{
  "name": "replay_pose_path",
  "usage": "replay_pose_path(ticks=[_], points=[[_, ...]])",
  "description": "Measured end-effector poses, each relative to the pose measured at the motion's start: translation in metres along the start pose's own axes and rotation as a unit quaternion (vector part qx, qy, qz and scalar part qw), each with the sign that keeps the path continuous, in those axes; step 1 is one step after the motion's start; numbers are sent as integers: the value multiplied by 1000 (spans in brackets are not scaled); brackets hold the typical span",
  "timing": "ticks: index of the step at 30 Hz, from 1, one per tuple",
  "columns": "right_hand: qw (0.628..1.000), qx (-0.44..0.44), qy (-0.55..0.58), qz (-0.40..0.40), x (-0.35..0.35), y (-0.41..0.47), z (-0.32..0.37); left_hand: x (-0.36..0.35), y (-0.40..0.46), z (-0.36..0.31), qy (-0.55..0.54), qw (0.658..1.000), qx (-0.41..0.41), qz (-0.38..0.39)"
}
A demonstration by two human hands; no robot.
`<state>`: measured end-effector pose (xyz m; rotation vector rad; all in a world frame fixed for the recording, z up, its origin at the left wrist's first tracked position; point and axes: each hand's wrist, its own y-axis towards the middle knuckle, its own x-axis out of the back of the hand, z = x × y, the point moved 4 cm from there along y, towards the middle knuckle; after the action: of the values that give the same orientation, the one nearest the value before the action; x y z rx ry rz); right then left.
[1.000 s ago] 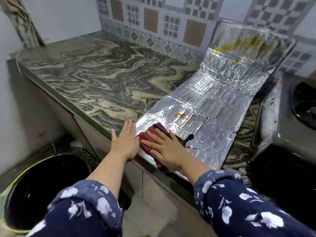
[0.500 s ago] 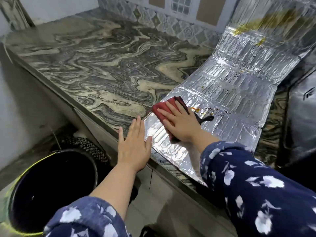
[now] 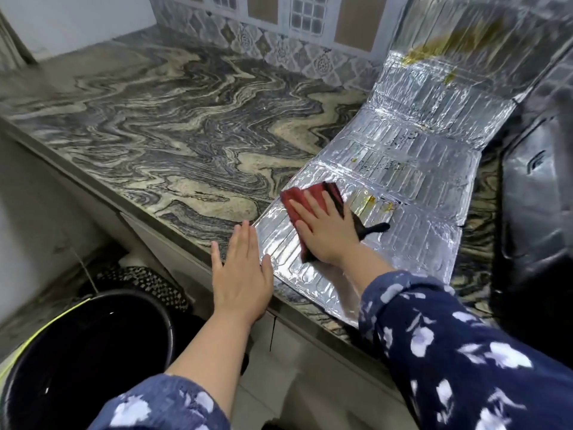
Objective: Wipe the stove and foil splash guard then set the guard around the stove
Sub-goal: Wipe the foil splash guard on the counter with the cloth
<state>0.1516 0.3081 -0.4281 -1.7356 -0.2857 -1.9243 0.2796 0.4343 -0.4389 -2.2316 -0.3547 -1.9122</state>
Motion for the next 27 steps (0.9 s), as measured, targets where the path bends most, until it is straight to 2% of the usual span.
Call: replay_pose_path(ticks=[4,8,12,19,23,27], points=[[998,54,-5,-12,-13,-45,17,3,0,-2,-3,1000,7,7],[996,87,-11,-18,-14,-66,-5,4,0,-2,-1,1000,8,17],[1000,7,-13,-10,0,-39,-48,2,0,-1,8,1000,4,22],[994,-108,-18,-5,19,12,-113,-4,2,1,8,1000,10,-15],[992,-124,16,8,13,1,-88,-4,2,1,13,1000,18,-15],[997,-71,10,6,-2,-42,-40,-2,2,-1,6,1000,18,5]])
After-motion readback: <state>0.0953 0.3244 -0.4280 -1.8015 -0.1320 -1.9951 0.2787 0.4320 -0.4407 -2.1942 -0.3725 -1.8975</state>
